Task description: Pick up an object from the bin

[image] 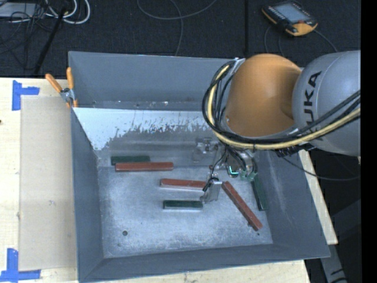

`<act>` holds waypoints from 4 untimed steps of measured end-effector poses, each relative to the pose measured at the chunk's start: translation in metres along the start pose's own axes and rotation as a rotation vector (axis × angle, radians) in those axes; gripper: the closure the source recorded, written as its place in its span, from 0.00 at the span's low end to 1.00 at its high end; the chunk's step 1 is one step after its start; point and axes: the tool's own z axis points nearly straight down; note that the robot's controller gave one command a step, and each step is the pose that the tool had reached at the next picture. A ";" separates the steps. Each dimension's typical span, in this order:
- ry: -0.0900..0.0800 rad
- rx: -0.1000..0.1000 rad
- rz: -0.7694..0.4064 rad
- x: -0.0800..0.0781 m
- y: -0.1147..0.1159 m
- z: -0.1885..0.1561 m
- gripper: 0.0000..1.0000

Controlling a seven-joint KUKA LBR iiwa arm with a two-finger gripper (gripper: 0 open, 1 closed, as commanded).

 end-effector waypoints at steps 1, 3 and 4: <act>-0.007 -0.001 0.002 -0.001 0.000 -0.004 0.00; -0.013 -0.003 -0.084 -0.018 -0.006 0.084 0.00; -0.009 0.000 -0.322 -0.031 -0.001 0.125 1.00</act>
Offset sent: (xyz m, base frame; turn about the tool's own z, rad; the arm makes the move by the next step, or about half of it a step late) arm 0.0262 0.0631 -0.1174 -0.2788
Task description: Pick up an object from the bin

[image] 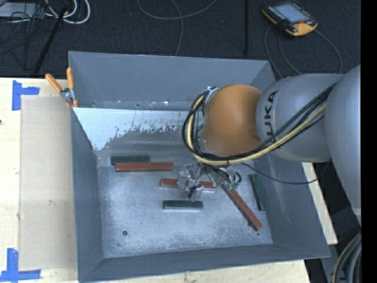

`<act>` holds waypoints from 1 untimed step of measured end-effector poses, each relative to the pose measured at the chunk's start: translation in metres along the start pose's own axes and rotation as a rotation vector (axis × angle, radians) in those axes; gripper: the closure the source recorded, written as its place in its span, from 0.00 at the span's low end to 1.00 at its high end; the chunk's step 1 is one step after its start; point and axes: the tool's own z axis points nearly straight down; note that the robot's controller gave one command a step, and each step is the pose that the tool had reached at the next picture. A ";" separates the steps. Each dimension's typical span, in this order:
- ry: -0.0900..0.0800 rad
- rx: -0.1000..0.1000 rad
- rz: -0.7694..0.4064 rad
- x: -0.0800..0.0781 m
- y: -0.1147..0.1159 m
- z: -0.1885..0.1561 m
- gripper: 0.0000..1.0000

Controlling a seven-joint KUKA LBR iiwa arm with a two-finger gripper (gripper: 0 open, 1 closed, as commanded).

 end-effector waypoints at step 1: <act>0.000 0.000 0.004 0.000 -0.001 0.000 0.00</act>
Offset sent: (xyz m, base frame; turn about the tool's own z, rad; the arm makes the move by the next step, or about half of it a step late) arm 0.0000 0.0000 0.0000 0.0000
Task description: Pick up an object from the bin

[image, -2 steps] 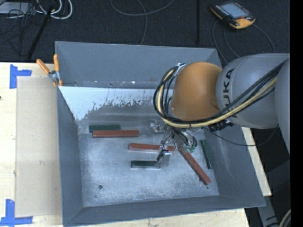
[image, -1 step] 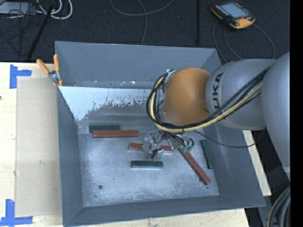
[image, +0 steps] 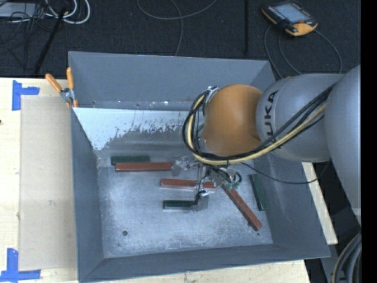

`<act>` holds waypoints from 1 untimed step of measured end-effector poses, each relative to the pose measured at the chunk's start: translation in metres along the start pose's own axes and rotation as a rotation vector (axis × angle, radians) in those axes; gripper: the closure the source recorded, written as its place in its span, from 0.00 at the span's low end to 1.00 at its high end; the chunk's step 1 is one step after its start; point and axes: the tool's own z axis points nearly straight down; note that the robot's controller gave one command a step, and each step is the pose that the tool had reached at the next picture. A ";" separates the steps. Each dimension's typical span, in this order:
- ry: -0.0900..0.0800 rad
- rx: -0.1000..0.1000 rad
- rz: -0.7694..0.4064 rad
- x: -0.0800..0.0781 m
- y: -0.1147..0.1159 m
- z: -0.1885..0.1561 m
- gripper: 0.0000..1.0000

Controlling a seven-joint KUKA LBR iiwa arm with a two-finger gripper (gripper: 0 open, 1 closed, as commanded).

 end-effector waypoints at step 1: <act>0.000 0.000 0.001 0.000 0.000 0.000 0.00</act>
Offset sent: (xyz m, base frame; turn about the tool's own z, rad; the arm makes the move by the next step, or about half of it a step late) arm -0.0030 -0.0877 -0.0267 -0.1898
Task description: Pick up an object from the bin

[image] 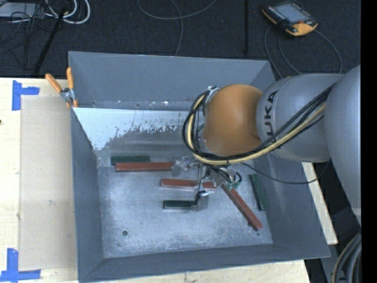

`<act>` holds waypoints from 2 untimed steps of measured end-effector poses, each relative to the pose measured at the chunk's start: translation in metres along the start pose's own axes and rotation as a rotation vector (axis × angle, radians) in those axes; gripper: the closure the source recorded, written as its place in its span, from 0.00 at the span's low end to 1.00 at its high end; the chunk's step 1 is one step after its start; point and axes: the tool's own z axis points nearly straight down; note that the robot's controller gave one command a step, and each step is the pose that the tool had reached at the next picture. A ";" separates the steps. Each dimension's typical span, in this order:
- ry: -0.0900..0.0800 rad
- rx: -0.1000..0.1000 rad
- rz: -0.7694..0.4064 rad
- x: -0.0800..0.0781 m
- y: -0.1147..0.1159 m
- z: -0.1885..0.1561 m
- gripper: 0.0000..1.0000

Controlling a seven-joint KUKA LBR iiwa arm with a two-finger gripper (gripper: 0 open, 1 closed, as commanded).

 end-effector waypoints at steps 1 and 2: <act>0.001 0.000 -0.187 0.030 -0.083 0.027 1.00; 0.001 0.000 -0.186 0.030 -0.083 0.027 1.00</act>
Offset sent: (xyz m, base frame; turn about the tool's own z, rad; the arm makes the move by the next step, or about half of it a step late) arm 0.0000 0.0000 0.0000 0.0000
